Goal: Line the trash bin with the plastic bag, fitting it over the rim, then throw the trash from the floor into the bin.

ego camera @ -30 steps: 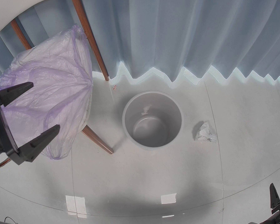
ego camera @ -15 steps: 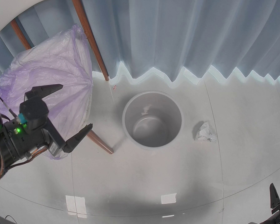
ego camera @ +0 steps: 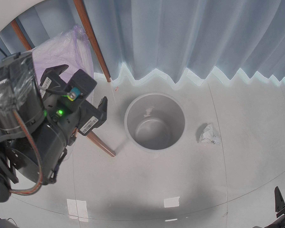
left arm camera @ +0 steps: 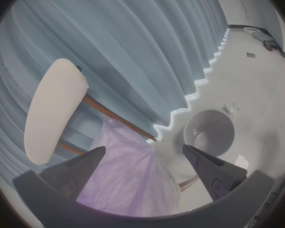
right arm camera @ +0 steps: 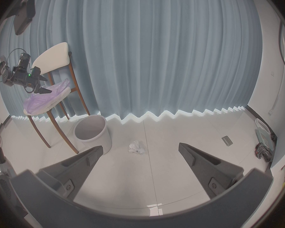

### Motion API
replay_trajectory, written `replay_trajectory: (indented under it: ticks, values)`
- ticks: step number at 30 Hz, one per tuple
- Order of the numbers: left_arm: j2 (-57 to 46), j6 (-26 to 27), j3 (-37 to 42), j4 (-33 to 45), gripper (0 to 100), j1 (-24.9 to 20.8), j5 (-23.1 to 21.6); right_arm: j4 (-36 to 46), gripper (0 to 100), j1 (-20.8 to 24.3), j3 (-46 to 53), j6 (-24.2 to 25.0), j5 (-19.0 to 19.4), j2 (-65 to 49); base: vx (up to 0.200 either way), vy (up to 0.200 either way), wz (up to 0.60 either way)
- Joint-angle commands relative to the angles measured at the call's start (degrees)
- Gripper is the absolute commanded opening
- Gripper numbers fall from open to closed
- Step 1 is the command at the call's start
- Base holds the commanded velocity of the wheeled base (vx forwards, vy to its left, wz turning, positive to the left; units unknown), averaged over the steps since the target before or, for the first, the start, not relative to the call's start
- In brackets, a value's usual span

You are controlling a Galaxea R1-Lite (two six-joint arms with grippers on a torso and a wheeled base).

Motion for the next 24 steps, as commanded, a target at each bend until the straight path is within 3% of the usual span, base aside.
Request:
replay_trajectory:
  ticks: [1, 7, 14, 24]
  values:
    - [7.2, 2.4, -1.0, -5.2, 100, -1.1, 2.2, 0.0, 100, 0.0, 1.0, 0.0, 0.0, -0.9, 0.0, 0.0, 0.0]
    - [8.9, 5.0, 0.3, -9.6, 100, -0.3, 2.6, -0.1, 100, 0.0, 1.0, 0.0, 0.0, -0.9, 0.0, 0.0, 0.0]
    - [8.7, 10.1, 1.8, -13.8, 100, 4.6, 3.8, -0.1, 100, 0.0, 1.0, 0.0, 0.0, -0.9, 0.0, 0.0, 0.0]
    - [9.2, 10.9, 3.7, -16.5, 100, 8.5, 3.7, -0.1, 100, 0.0, 1.0, 0.0, 0.0, -0.9, 0.0, 0.0, 0.0]
